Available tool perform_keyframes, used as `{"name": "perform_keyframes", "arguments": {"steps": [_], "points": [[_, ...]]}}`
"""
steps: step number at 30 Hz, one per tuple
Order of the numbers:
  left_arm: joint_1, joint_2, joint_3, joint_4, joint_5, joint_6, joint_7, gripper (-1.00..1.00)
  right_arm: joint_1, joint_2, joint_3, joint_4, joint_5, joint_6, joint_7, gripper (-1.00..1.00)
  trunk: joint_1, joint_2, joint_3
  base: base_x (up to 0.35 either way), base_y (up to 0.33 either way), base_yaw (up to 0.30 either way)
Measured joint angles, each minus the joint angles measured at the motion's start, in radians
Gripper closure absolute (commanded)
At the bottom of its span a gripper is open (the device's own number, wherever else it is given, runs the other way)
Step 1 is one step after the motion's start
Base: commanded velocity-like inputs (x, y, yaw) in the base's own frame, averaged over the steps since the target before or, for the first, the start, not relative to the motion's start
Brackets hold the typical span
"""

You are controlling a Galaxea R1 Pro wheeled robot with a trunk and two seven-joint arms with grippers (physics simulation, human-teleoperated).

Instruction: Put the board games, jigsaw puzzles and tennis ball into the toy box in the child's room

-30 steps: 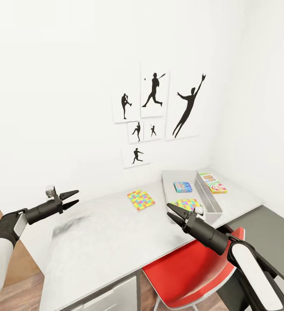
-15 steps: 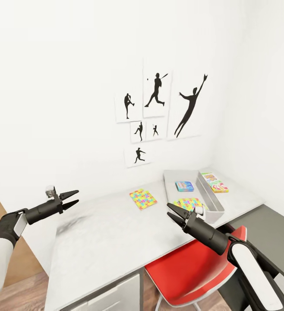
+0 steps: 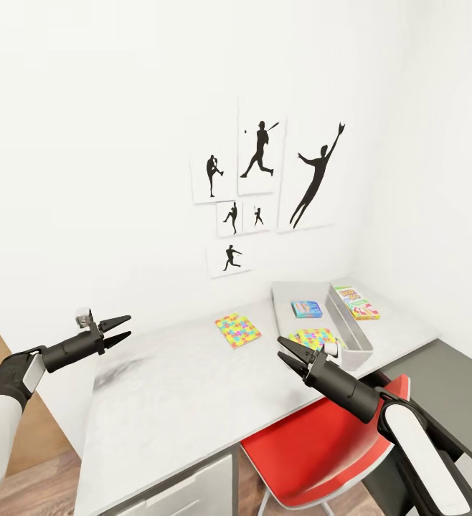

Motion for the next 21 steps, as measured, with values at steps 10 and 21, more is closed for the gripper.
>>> {"name": "perform_keyframes", "arguments": {"steps": [10, 21], "points": [[0.0, 0.0, 0.0, 0.0, 0.0, 0.001, 0.0, -1.0, 0.0, 0.0, -0.001, 0.0, -0.001, 0.006, 0.001, -1.0, 0.0, 0.0, 0.0, -0.029, 0.038, 0.0], [0.0, 0.0, 0.0, 0.0, -0.001, 0.0, 0.0, -1.0, 0.0, 0.0, -0.001, -0.001, -0.002, 0.007, 0.001, -1.0, 0.0, 0.0, 0.0, -0.004, 0.048, 0.0]]}}
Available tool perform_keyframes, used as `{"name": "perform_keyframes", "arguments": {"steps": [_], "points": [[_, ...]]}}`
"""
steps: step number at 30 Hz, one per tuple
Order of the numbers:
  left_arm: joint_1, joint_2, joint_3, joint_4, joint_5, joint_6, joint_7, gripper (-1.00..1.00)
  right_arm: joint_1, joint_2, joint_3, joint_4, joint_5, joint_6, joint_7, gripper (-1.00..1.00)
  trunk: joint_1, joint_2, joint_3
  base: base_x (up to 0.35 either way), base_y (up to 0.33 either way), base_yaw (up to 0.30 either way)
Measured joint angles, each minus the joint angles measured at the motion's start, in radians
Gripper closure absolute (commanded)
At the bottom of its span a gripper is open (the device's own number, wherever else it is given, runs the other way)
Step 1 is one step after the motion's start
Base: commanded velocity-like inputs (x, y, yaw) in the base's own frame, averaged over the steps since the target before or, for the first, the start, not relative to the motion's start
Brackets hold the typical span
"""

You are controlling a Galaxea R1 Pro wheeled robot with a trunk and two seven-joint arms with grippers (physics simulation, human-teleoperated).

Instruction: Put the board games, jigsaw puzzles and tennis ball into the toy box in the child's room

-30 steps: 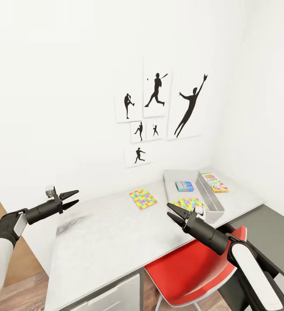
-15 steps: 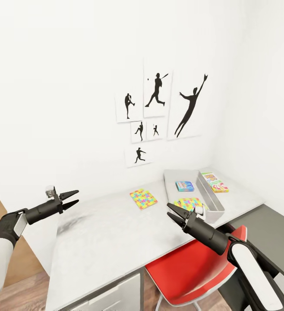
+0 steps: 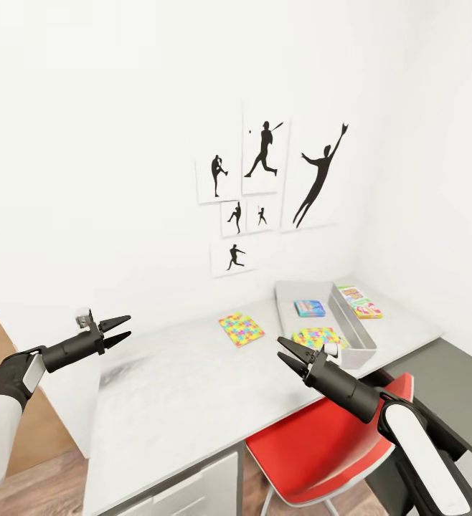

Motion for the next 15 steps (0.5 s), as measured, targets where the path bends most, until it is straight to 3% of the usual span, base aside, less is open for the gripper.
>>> {"name": "perform_keyframes", "arguments": {"steps": [15], "points": [[0.0, 0.001, 0.0, 0.0, 0.001, 0.0, 0.0, -1.0, 0.0, 0.001, 0.001, 0.0, 0.001, -0.002, -0.003, -1.0, 0.0, 0.0, 0.0, 0.0, 0.029, 0.0]]}}
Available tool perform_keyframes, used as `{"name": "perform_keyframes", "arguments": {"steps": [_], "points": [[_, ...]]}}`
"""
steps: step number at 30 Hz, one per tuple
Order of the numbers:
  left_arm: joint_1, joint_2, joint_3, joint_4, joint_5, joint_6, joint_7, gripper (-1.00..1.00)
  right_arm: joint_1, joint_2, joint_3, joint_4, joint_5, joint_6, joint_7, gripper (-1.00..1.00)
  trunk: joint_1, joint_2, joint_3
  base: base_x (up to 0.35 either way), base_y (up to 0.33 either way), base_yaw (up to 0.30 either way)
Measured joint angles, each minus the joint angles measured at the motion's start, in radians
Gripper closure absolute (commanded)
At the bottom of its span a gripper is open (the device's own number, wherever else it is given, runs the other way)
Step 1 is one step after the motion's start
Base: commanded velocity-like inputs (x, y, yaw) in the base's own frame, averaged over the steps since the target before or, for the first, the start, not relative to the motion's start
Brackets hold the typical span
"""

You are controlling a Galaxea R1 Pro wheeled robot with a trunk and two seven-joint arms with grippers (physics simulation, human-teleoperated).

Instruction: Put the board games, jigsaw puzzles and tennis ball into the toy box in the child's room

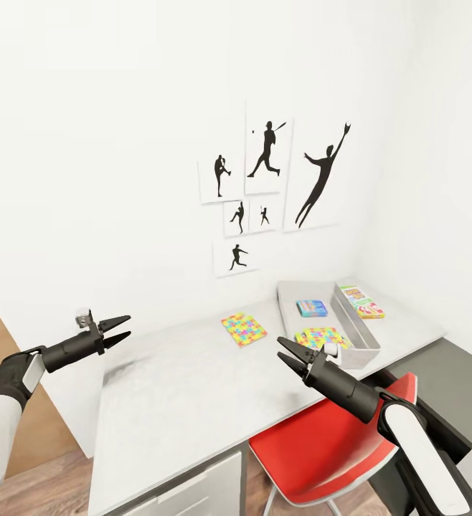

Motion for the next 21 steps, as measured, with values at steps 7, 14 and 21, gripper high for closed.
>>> {"name": "perform_keyframes", "arguments": {"steps": [7, 14, 21], "points": [[0.0, 0.002, 0.0, 0.0, 0.0, 0.0, 0.0, -1.0, 0.0, 0.008, 0.013, 0.0, 0.0, 0.003, -0.026, -1.0, 0.0, 0.0, 0.0, 0.0, 0.0, 0.0], [0.0, 0.002, -0.001, 0.0, 0.0, 0.001, -0.001, -1.0, 0.0, 0.014, 0.012, 0.0, -0.004, 0.03, -0.146, -1.0, 0.0, 0.0, 0.0, 0.0, 0.0, 0.0], [0.0, 0.002, 0.001, 0.0, 0.0, 0.001, -0.001, -1.0, -0.076, 0.018, 0.006, 0.0, -0.018, 0.112, -0.269, -1.0, 0.0, 0.0, 0.0, 0.0, 0.0, 0.0]]}}
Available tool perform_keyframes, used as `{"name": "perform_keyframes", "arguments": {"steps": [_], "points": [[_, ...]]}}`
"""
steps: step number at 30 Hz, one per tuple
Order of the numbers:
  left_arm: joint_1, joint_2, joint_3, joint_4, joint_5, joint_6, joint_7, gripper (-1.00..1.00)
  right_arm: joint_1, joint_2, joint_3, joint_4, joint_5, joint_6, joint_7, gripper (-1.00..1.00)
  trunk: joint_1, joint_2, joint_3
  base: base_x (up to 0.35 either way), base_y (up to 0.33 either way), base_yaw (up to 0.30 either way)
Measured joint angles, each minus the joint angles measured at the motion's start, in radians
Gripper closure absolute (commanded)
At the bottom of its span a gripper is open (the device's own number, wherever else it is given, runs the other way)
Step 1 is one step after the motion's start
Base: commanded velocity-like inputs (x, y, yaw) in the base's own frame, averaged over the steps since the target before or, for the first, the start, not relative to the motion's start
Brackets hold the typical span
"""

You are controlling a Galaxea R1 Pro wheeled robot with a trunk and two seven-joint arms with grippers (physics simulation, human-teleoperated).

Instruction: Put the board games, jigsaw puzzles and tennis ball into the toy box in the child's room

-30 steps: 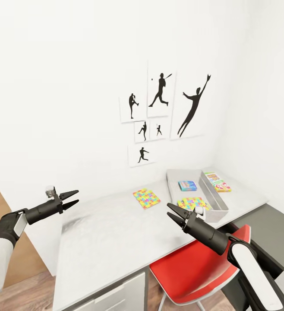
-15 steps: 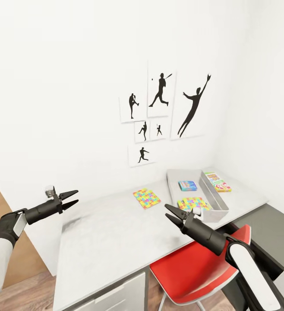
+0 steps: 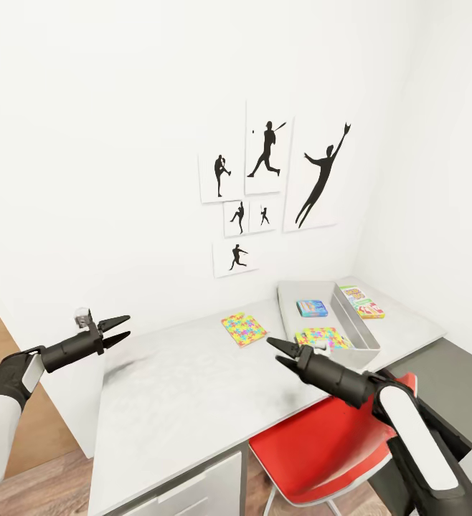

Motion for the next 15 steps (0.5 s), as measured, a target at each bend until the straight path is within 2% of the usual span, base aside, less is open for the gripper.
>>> {"name": "perform_keyframes", "arguments": {"steps": [5, 7, 11, 14, 15], "points": [[0.0, 0.009, 0.001, 0.0, 0.0, 0.001, 0.0, -1.0, -0.142, 0.01, -0.001, 0.001, -0.01, 0.029, -0.124, -1.0, 0.0, 0.0, 0.0, 0.0, 0.079, 0.0], [0.0, 0.014, 0.001, 0.0, 0.0, 0.001, 0.0, -1.0, -0.197, 0.023, -0.001, 0.001, -0.03, 0.041, -0.178, -1.0, 0.0, 0.0, 0.0, 0.0, 0.124, 0.0], [0.0, 0.018, 0.0, 0.0, 0.001, 0.001, 0.0, -1.0, -0.31, 0.069, 0.0, 0.001, -0.098, 0.081, -0.341, -1.0, 0.0, 0.0, 0.0, 0.0, 0.051, 0.0], [0.0, 0.021, 0.001, 0.0, 0.001, 0.001, -0.001, -1.0, -0.412, 0.124, 0.003, 0.007, -0.148, 0.104, -0.511, -1.0, 0.0, 0.0, 0.0, 0.0, 0.015, 0.0], [0.0, 0.021, 0.001, 0.0, 0.001, 0.002, -0.001, -1.0, -0.433, 0.136, 0.004, 0.01, -0.153, 0.109, -0.547, -1.0, 0.0, 0.0, 0.0, 0.0, 0.012, 0.0]]}}
